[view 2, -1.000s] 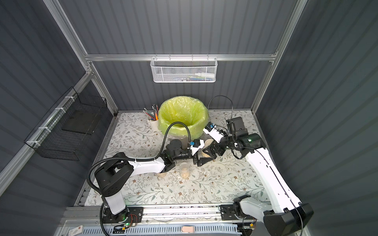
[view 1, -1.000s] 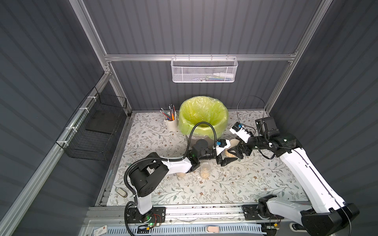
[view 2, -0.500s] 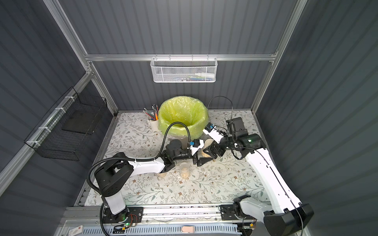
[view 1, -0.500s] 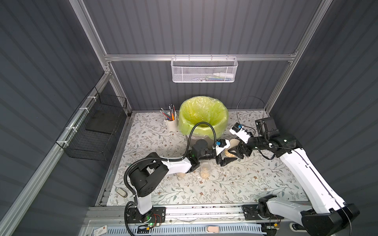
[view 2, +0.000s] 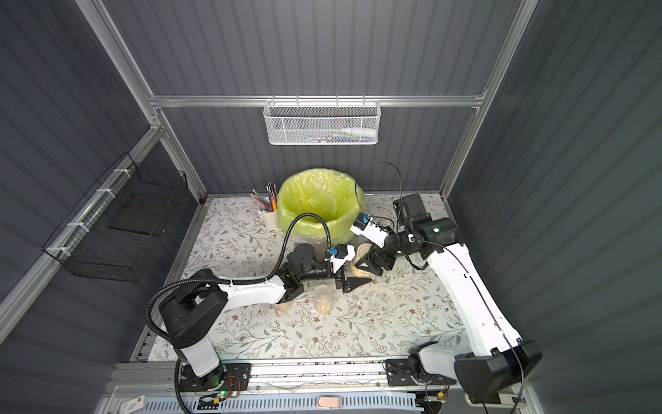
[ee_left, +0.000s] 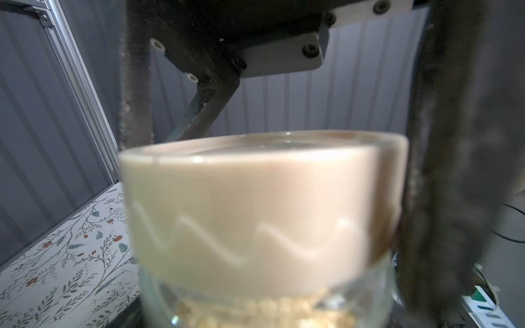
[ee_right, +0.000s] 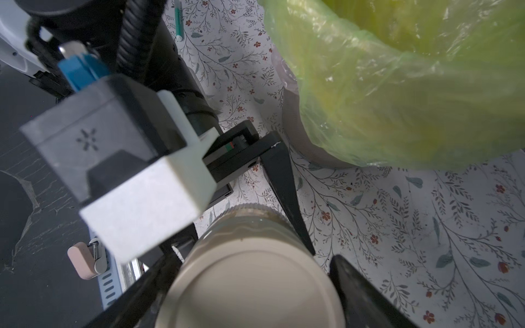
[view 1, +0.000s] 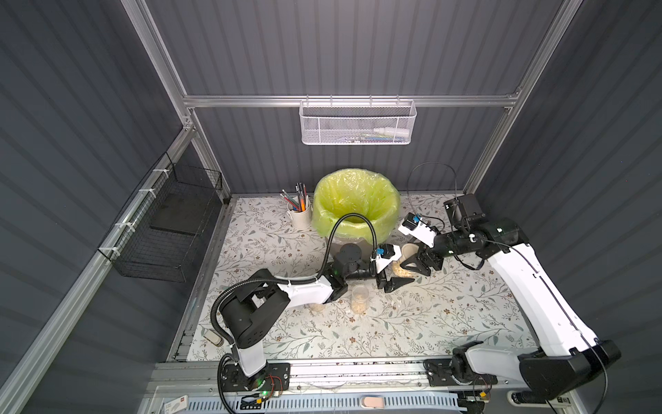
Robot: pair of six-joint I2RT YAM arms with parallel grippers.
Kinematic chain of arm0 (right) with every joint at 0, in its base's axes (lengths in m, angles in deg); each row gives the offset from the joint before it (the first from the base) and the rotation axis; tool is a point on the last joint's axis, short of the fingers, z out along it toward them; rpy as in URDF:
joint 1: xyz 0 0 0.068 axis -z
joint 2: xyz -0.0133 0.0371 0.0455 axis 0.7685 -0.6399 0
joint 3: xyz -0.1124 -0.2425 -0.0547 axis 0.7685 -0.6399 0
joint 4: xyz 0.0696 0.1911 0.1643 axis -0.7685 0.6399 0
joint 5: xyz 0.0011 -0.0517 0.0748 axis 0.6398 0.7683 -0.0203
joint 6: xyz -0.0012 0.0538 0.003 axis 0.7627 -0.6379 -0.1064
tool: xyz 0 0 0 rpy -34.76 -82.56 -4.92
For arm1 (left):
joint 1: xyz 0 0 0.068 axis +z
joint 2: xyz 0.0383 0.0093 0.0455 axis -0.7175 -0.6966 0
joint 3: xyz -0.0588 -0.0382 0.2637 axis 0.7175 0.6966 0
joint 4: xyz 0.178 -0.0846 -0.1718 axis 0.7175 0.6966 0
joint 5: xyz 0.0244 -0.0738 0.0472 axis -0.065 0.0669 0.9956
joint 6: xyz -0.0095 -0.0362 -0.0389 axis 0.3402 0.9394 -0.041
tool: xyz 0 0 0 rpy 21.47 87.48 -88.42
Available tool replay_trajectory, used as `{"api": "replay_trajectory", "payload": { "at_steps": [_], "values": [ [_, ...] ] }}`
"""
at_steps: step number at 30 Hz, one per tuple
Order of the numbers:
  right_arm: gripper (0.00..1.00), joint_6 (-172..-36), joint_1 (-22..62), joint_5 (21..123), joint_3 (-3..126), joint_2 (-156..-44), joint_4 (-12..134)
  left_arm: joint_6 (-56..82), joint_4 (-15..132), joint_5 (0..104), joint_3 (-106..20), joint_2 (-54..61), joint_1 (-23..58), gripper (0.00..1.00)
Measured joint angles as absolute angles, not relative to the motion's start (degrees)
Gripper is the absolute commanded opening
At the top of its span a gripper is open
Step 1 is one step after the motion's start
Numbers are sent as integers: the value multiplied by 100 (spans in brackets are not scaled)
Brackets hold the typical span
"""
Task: Empty expired oatmeal from jars
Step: Open the lid of the jar.
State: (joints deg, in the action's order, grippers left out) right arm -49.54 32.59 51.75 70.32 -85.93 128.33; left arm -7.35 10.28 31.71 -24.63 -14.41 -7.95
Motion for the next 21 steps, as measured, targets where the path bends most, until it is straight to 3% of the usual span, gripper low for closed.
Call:
{"api": "replay_trajectory", "payload": {
  "at_steps": [21],
  "values": [
    [85,-4723,3289,5579,6358,-7614,12259,-797,1150,3134,-2374,-1428,-749,1]
  ]
}}
